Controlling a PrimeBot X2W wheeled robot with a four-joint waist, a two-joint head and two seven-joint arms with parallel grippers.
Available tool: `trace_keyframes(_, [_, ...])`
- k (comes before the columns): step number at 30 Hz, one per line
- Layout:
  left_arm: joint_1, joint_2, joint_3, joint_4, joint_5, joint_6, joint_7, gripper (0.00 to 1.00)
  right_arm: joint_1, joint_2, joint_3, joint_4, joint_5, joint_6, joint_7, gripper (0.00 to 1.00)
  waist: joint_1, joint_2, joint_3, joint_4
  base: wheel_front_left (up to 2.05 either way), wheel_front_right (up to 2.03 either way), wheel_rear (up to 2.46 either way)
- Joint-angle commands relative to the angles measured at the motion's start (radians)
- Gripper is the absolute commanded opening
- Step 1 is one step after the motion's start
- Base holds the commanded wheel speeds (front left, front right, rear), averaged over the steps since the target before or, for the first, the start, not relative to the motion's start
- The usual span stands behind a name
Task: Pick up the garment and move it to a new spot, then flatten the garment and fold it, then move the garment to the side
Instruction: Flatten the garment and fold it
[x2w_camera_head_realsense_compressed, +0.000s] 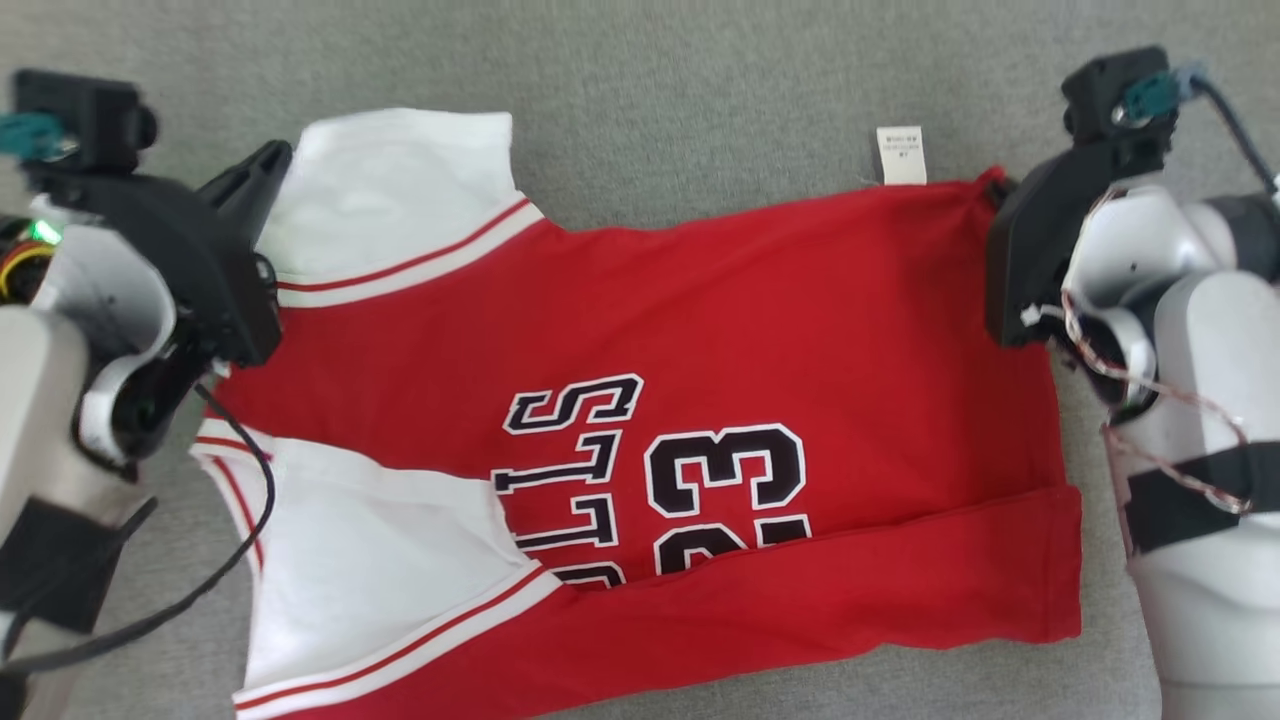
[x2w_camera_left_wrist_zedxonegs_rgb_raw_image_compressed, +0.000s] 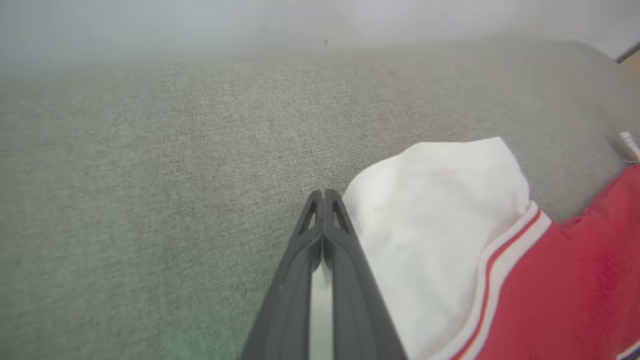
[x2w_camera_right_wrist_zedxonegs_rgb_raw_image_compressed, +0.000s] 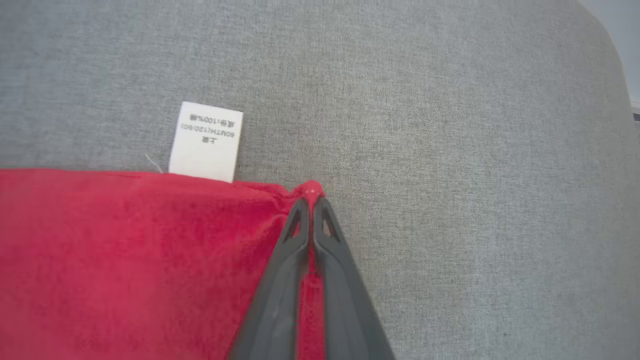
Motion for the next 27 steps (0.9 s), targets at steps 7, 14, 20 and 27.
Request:
trace_keyframes(7, [0.156,0.055,0.063,-0.175,-0.128,-0.007,-0.046,0.00,0.088,-0.033,0.008,-0.037,0.030,0.001,-0.039,0.00,-0.0001,-0.0001,-0.091,0.045,0.00,0.00,0.00])
trace_keyframes(14, [0.275,0.070,0.056,-0.259,-0.165,-0.004,-0.040,0.00,0.156,-0.063,0.017,-0.048,0.037,0.001,-0.039,0.00,-0.0001,-0.0001,-0.164,0.066,0.00,0.00,0.00])
trace_keyframes(20, [0.394,0.078,0.053,-0.309,-0.200,0.001,-0.054,0.00,0.242,-0.101,0.028,-0.069,0.047,0.001,-0.034,0.00,-0.0001,-0.0001,-0.217,0.080,0.00,0.00,0.00])
trace_keyframes(27, [0.527,0.080,0.063,-0.360,-0.235,0.007,-0.086,0.00,0.310,-0.132,0.041,-0.069,0.031,0.001,-0.032,0.00,-0.0001,-0.0001,-0.249,0.085,0.00,0.00,0.00])
